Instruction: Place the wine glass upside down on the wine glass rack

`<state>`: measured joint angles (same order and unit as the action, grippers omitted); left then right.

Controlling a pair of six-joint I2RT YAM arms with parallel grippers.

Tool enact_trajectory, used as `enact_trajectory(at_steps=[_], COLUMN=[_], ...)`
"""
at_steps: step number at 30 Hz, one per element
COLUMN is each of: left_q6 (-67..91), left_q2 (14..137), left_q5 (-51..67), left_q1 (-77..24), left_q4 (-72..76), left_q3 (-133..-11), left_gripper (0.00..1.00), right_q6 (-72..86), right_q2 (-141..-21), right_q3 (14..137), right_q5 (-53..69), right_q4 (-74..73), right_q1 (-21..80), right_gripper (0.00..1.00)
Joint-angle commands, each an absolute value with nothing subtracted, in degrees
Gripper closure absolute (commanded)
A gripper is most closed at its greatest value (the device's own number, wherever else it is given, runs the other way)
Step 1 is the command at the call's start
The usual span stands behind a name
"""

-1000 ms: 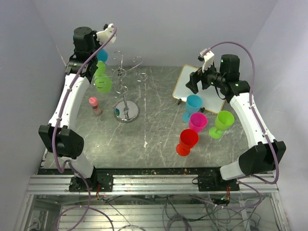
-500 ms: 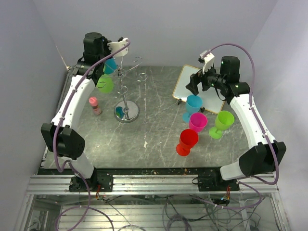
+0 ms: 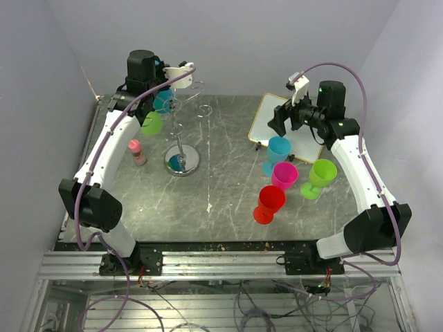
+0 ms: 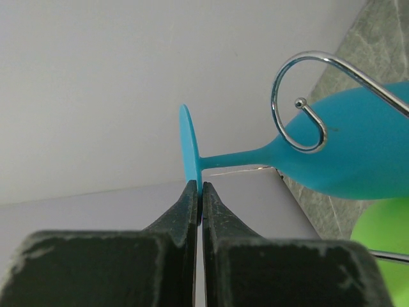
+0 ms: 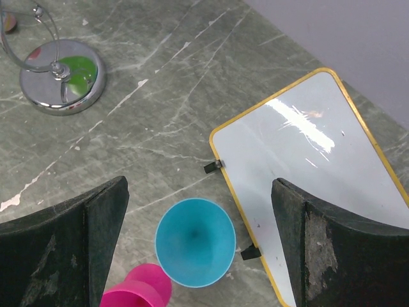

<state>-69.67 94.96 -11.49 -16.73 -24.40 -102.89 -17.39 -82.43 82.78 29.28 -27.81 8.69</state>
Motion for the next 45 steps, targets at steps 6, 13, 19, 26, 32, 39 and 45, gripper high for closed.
enact_trajectory(at_steps=[6,13,19,26,32,39,45], left_q6=[-68.71,-68.73,-68.09,-68.08,-68.66,-68.6,-70.05], left_q2=[91.51,90.61,89.7,89.81,89.76,89.66,89.44], left_q5=[-7.92,-7.56,-7.26,-6.32,-6.42,-6.06,-6.01], left_q1=[-17.65,-18.33,-19.38,-19.84,-20.69,-21.17,-21.44], left_q4=[-26.78,-27.4,-28.45,-29.51,-30.86,-31.06,-32.68], left_q3=[-103.33,-101.45,-101.71,-101.91,-101.91,-102.35,-102.92], left_gripper=[0.93,0.93,0.93,0.93,0.93,0.93,0.93], right_q6=[-16.92,-16.74,-15.91,-15.9,-15.97,-16.14,-16.11], right_q2=[-81.03,-80.18,-80.25,-80.16,-80.29,-80.1,-80.32], right_q3=[82.08,81.28,80.8,80.43,80.26,79.65,79.67], right_q5=[29.01,29.24,30.06,29.98,29.9,30.28,30.49], right_q4=[-25.9,-25.1,-24.3,-23.83,-23.67,-23.36,-23.13], right_q1=[8.13,7.82,7.78,7.73,7.73,7.67,7.65], right_gripper=[0.07,0.07,0.07,0.07,0.07,0.07,0.07])
